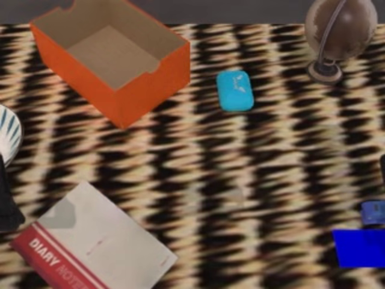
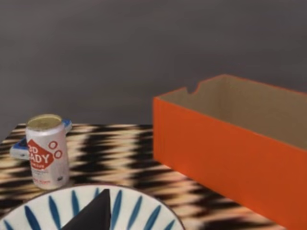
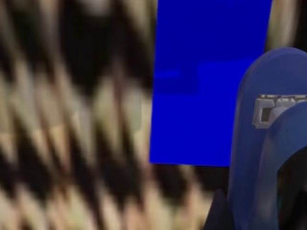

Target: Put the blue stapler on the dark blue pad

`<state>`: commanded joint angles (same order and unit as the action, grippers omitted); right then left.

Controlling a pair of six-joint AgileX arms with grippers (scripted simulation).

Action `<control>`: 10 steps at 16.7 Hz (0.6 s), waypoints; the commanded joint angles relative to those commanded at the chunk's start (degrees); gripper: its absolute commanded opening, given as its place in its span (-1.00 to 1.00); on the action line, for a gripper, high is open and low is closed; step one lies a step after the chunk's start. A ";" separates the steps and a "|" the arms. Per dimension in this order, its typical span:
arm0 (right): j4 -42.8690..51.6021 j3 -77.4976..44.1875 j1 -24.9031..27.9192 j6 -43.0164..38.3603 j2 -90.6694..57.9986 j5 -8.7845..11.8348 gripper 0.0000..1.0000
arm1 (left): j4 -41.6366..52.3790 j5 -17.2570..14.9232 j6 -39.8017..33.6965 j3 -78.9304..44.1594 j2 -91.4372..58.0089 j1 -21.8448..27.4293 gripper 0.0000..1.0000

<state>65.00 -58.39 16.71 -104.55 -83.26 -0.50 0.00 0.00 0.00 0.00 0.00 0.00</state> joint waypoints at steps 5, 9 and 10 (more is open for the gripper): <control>-0.19 0.50 -0.22 -0.90 0.61 0.01 -1.00 | 0.00 0.00 0.00 0.00 0.00 0.00 1.00; -2.38 1.75 0.04 -0.84 -0.43 0.03 -1.00 | 0.00 0.00 0.00 0.00 0.00 0.00 1.00; -4.21 2.88 0.00 -0.83 -1.10 0.03 -1.00 | 0.00 0.00 0.00 0.00 0.00 0.00 1.00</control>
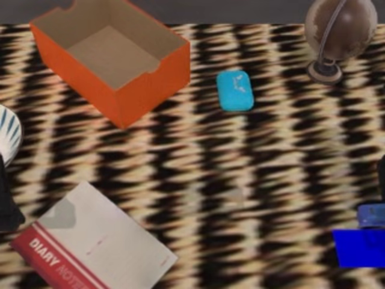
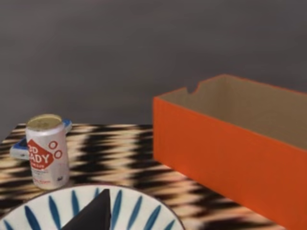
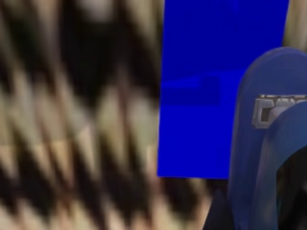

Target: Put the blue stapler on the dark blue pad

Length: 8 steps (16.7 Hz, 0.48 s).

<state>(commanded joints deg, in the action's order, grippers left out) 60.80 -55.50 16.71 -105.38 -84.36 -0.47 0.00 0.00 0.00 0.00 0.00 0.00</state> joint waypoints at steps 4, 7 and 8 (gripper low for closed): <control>-10.66 6.44 -0.23 -0.09 -4.12 -0.06 -1.00 | 0.00 0.00 0.00 0.00 0.00 0.00 1.00; -18.41 11.05 -0.29 -0.10 -7.07 -0.06 -1.00 | 0.00 0.00 0.00 0.00 0.00 0.00 1.00; -20.02 12.07 -0.30 -0.12 -7.72 -0.04 -1.00 | 0.00 0.00 0.00 0.00 0.00 0.00 1.00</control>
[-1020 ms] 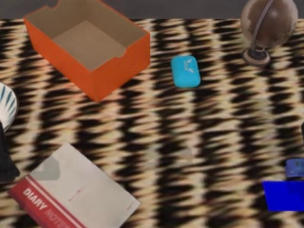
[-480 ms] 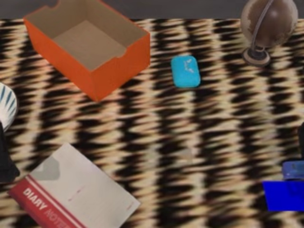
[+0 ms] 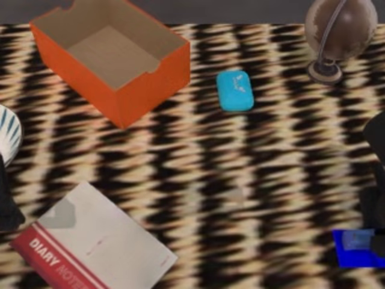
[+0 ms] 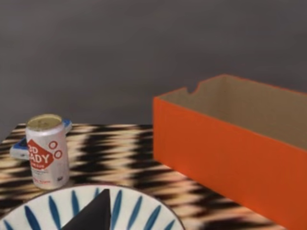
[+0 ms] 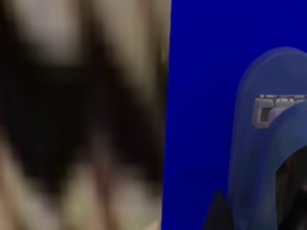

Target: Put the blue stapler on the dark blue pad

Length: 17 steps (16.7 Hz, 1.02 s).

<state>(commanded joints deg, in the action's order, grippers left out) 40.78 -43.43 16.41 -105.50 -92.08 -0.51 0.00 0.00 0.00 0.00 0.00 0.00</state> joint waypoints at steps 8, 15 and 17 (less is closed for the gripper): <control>-1.36 0.93 -0.01 -0.01 -0.57 0.03 -0.55 | 0.00 0.00 0.00 0.00 0.00 0.00 1.00; -1.36 0.93 -0.01 -0.01 -0.57 0.03 0.51 | 0.00 0.00 0.00 0.00 0.00 0.00 1.00; -1.36 0.93 -0.01 -0.01 -0.57 0.03 0.81 | 0.00 0.00 0.00 0.00 0.00 0.00 1.00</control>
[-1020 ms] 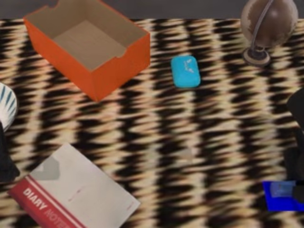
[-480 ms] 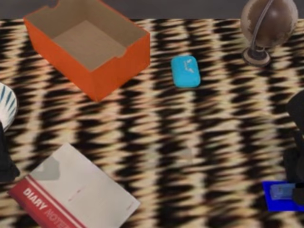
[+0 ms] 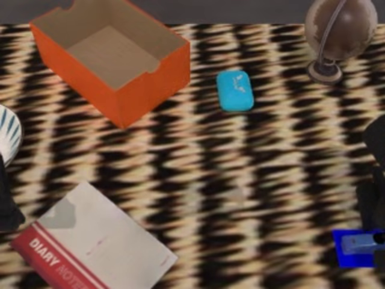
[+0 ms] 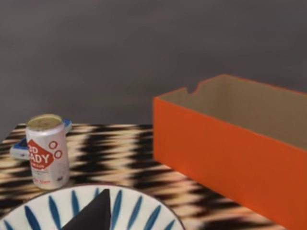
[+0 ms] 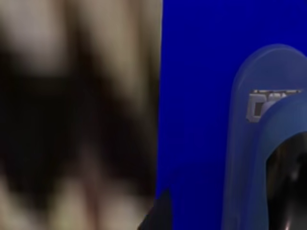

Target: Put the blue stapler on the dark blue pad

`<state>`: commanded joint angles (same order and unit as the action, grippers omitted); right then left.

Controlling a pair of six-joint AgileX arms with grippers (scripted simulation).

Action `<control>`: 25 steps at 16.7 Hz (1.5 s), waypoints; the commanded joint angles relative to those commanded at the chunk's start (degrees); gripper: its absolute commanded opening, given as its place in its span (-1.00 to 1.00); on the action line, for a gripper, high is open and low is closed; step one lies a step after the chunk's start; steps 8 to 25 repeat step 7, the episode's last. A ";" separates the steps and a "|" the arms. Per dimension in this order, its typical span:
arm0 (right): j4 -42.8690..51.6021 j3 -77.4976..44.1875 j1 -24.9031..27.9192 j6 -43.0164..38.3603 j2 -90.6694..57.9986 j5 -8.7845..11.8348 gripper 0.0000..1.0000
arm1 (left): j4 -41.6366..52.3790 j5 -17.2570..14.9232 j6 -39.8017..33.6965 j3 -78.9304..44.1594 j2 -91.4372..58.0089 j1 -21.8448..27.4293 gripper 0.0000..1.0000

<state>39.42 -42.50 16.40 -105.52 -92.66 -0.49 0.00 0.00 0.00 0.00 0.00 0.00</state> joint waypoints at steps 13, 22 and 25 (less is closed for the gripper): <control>0.00 0.00 0.00 0.00 0.00 0.00 1.00 | 0.00 0.00 0.00 0.00 0.00 0.00 1.00; 0.00 0.00 0.00 0.00 0.00 0.00 1.00 | 0.00 0.00 0.00 0.00 0.00 0.00 1.00; 0.00 0.00 0.00 0.00 0.00 0.00 1.00 | 0.00 0.00 0.00 0.00 0.00 0.00 1.00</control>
